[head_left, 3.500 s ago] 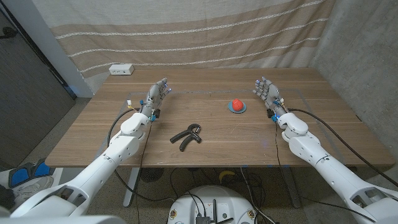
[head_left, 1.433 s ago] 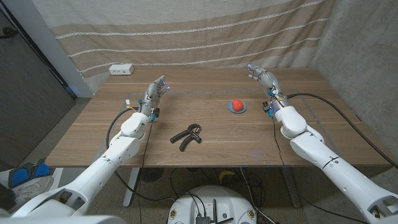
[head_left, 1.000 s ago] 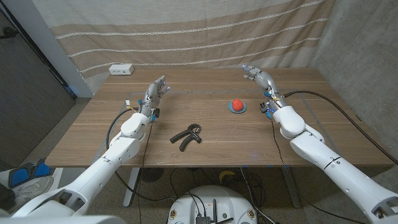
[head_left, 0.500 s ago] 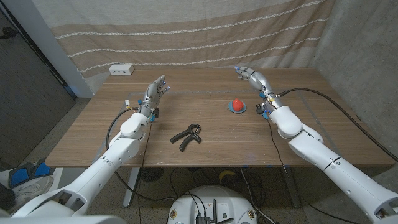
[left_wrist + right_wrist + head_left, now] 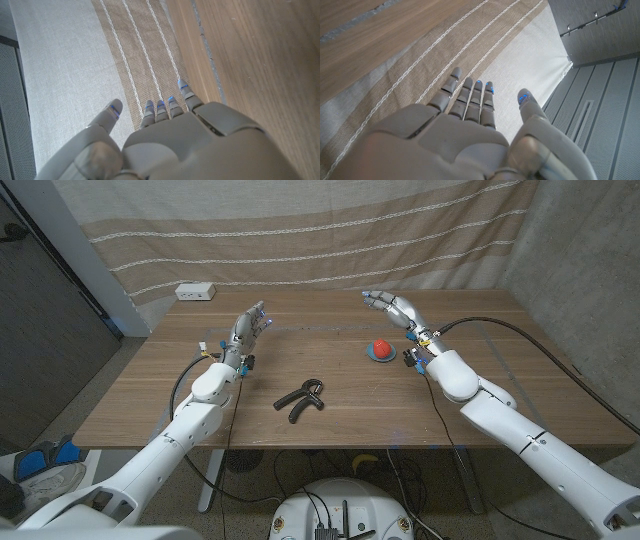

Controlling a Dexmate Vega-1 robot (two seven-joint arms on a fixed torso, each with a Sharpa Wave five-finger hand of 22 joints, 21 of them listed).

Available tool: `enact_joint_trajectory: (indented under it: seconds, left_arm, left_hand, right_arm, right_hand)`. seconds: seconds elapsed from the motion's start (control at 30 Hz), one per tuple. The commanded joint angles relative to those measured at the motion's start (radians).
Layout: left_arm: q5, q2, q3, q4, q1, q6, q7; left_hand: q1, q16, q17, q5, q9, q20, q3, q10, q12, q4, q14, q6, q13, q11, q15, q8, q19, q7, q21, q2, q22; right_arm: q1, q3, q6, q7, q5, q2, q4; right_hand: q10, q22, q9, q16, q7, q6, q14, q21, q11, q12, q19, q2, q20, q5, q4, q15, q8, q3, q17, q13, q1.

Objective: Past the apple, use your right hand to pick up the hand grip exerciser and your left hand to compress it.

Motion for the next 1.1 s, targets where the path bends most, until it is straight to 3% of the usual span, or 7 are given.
enact_joint_trajectory:
  seconds: [0.03, 0.6, 0.9, 1.1]
  left_arm:
    - [-0.002, 0.004, -0.005, -0.01, 0.01, -0.008, 0.0]
    - [-0.003, 0.011, -0.01, -0.033, 0.033, -0.013, 0.006]
    - [-0.007, 0.018, -0.015, -0.045, 0.046, -0.016, 0.002]
    - [-0.01, 0.022, -0.018, -0.046, 0.053, -0.024, -0.005]
  left_hand:
    - [-0.01, 0.002, 0.003, 0.007, 0.002, 0.003, 0.005, 0.006, 0.001, -0.007, 0.005, 0.008, 0.004, 0.006, 0.0, 0.004, 0.003, 0.0, 0.004, 0.03, 0.006]
    - [-0.012, 0.001, 0.003, 0.007, 0.003, 0.005, 0.006, 0.008, 0.001, -0.009, 0.007, 0.01, 0.004, 0.006, -0.001, 0.003, 0.004, 0.0, 0.003, 0.031, 0.006]
    - [-0.014, 0.001, 0.003, 0.007, 0.003, 0.006, 0.006, 0.008, 0.001, -0.01, 0.007, 0.011, 0.004, 0.006, 0.0, 0.003, 0.004, -0.001, 0.002, 0.031, 0.006]
    - [-0.015, 0.001, 0.003, 0.007, 0.003, 0.007, 0.007, 0.009, 0.001, -0.011, 0.007, 0.011, 0.004, 0.005, 0.0, 0.002, 0.004, -0.001, 0.001, 0.031, 0.006]
  right_arm:
    - [0.016, -0.033, -0.029, 0.033, -0.056, -0.012, -0.033]
    - [-0.028, -0.054, -0.106, -0.065, -0.226, -0.009, -0.114]
    - [-0.04, -0.074, -0.143, -0.083, -0.293, -0.005, -0.144]
    - [-0.043, -0.091, -0.183, -0.091, -0.34, 0.001, -0.165]
  right_hand:
    - [0.009, 0.004, 0.006, 0.006, -0.003, 0.011, 0.011, 0.0, -0.005, 0.003, 0.004, 0.002, -0.002, 0.007, -0.004, -0.037, 0.009, 0.0, 0.006, 0.003, 0.014]
    - [0.049, 0.005, 0.007, 0.025, -0.04, 0.078, 0.043, 0.016, -0.04, 0.01, 0.058, -0.024, -0.021, 0.01, -0.017, -0.081, 0.02, 0.008, 0.012, 0.01, 0.125]
    - [0.069, 0.004, 0.007, 0.03, -0.052, 0.116, 0.051, 0.022, -0.054, 0.013, 0.083, -0.065, -0.02, -0.003, -0.023, -0.097, 0.03, 0.002, 0.013, 0.014, 0.196]
    - [0.07, 0.004, 0.008, 0.029, -0.067, 0.151, 0.041, 0.023, -0.076, 0.011, 0.092, -0.096, -0.029, -0.019, -0.022, -0.107, 0.041, -0.005, 0.015, 0.018, 0.255]
